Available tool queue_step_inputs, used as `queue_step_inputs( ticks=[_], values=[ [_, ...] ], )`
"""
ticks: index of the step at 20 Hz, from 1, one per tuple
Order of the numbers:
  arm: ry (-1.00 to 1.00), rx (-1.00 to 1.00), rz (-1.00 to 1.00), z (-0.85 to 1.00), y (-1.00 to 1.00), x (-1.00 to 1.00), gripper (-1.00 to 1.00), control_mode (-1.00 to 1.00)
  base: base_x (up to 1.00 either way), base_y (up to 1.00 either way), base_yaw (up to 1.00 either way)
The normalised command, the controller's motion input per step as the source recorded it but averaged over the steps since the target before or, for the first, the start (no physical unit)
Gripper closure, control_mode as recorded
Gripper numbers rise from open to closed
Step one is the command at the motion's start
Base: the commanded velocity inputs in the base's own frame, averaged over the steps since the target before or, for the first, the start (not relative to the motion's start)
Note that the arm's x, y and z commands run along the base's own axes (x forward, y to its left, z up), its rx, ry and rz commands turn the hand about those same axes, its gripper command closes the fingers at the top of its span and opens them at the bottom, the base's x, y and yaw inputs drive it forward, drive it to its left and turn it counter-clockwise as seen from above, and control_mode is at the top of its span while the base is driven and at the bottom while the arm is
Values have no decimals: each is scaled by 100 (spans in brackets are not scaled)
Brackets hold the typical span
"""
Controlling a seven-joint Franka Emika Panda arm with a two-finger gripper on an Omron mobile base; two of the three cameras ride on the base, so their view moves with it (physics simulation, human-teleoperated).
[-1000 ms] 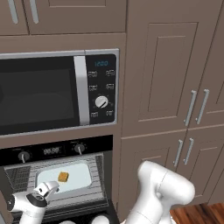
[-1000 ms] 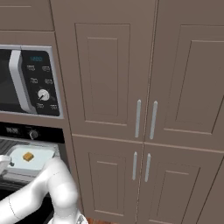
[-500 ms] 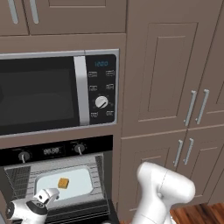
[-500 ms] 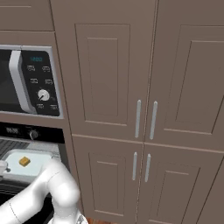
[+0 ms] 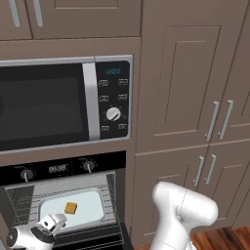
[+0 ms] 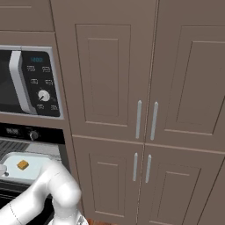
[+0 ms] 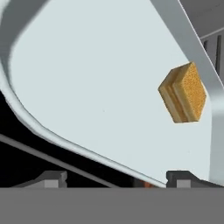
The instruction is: Take the baked cake out of the oven and place it on the plate for cooling. Then close the oven door.
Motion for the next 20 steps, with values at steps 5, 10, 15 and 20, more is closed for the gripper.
queue_step_inputs(
  ticks=[5, 10, 15, 20],
  values=[
    [2, 1, 0, -65, 10, -30, -100, -100, 0, 0, 0],
    [-8, 2, 0, 7, -3, -17, -100, -100, 0, 0, 0],
    [-5, 2, -7, 22, -5, -57, -100, -100, 0, 0, 0],
    [-5, 5, -11, 47, -12, -13, -100, -100, 0, 0, 0]
  ],
)
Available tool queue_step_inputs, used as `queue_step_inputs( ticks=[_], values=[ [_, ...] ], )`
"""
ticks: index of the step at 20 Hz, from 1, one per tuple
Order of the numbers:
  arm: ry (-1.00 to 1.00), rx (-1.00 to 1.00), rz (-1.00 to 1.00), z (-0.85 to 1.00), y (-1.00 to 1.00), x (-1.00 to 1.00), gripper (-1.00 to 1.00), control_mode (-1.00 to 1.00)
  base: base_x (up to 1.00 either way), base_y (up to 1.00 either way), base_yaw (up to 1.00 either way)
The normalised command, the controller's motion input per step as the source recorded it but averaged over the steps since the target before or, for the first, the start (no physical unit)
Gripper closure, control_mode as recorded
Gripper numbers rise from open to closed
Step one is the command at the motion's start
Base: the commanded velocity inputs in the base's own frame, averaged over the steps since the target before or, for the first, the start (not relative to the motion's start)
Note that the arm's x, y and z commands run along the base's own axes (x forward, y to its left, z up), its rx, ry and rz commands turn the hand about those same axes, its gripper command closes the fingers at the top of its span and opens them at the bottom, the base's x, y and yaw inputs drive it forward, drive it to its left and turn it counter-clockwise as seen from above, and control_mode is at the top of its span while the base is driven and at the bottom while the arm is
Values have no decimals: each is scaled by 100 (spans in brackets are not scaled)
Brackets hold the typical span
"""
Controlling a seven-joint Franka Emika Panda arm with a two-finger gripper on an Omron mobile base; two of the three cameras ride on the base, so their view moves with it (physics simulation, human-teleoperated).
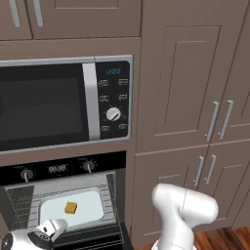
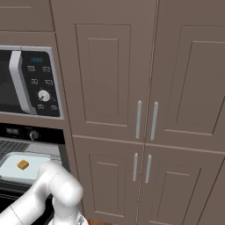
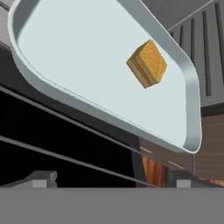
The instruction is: Take the baked cake out of the oven and place it on the plate for cooling. Then close the oven door.
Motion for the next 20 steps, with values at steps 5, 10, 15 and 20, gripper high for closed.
queue_step_inputs(
  ticks=[5, 10, 15, 20],
  values=[
    [-9, 7, -10, 51, -10, 0, -100, -100, 0, 0, 0],
    [-11, 9, -9, 46, -22, 1, -100, -100, 0, 0, 0],
    [-5, 20, -7, 40, -34, 3, -100, -100, 0, 0, 0],
    [0, 27, -1, 30, -41, 12, -100, -100, 0, 0, 0]
  ],
)
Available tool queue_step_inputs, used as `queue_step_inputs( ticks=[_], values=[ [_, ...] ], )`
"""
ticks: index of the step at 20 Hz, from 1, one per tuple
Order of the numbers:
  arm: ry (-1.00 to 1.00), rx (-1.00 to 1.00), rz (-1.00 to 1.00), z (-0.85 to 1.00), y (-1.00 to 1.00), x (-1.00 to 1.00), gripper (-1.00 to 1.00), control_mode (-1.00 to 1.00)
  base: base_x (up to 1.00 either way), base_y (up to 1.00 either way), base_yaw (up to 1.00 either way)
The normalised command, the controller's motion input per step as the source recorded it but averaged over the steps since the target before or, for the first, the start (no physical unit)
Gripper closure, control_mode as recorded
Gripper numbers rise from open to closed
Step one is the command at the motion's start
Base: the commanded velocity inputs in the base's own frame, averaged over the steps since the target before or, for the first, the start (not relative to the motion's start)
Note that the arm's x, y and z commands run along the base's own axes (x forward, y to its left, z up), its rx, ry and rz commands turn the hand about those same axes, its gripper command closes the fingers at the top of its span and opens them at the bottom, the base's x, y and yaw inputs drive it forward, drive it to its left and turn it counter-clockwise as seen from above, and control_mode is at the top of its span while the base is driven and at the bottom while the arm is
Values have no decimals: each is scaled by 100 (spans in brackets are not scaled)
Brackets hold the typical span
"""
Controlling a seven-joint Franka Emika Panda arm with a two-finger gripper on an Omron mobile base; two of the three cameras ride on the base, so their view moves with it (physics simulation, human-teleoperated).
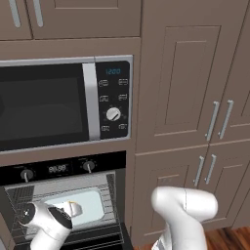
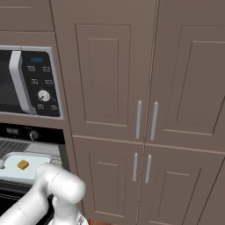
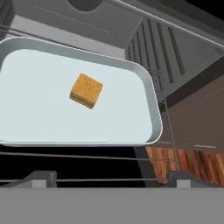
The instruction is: Take the baked cake out of the oven and place it on the plate for cooling. Then close the oven door.
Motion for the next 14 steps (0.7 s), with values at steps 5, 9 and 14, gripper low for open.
queue_step_inputs(
  ticks=[5, 9, 14],
  values=[
    [0, 11, 0, 19, -38, 20, -100, -100, 0, 0, 0],
    [0, 0, 1, 17, -33, 19, -100, -100, 0, 0, 0],
    [8, 0, 0, 20, -4, 28, -100, -100, 0, 0, 0]
  ],
)
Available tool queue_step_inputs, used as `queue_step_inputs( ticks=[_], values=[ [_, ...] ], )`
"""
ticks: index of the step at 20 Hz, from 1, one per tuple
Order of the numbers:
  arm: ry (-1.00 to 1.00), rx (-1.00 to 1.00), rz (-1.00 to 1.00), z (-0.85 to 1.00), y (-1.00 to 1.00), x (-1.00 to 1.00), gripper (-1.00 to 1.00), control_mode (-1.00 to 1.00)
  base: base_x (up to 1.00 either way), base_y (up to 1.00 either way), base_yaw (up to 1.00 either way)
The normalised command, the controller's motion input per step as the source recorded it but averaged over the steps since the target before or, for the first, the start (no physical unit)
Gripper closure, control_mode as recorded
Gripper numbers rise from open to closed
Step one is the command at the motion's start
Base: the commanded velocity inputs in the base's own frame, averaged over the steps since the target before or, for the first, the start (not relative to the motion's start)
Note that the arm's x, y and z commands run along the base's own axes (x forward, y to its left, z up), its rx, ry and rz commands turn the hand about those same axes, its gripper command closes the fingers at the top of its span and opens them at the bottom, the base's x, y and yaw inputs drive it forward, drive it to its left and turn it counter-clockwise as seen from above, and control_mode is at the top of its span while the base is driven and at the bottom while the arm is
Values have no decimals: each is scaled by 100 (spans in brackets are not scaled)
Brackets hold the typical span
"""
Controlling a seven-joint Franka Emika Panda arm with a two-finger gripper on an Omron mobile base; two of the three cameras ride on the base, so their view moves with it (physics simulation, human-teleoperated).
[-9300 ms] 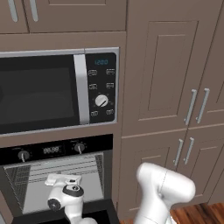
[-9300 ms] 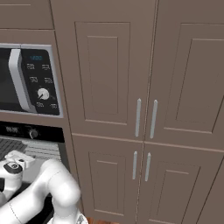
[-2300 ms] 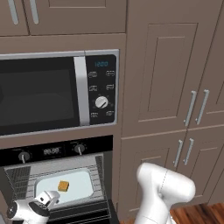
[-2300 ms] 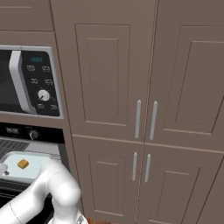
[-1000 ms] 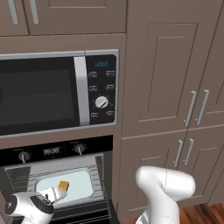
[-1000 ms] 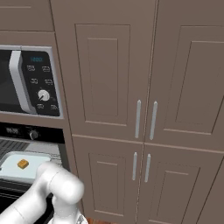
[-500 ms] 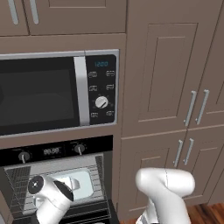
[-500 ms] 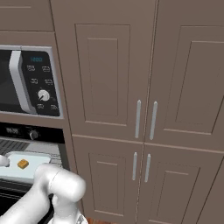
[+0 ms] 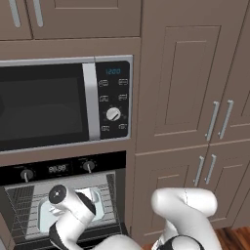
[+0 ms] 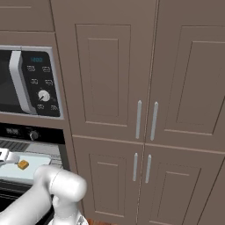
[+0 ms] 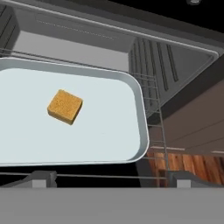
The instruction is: Take the baked cake out of the oven and place it on the plate for cooling. Then close the oven door.
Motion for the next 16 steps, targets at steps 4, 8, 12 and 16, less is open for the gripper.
queue_step_inputs(
  ticks=[4, 8, 12, 16],
  values=[
    [12, 4, 0, 5, -2, 23, -100, -100, 0, 0, 0],
    [7, 5, 0, -12, 1, 2, -100, -100, 0, 0, 0],
    [0, 0, 0, -19, 2, 0, -100, -100, 0, 0, 0],
    [-3, 0, 0, -21, 2, 3, -100, -100, 0, 0, 0]
  ],
)
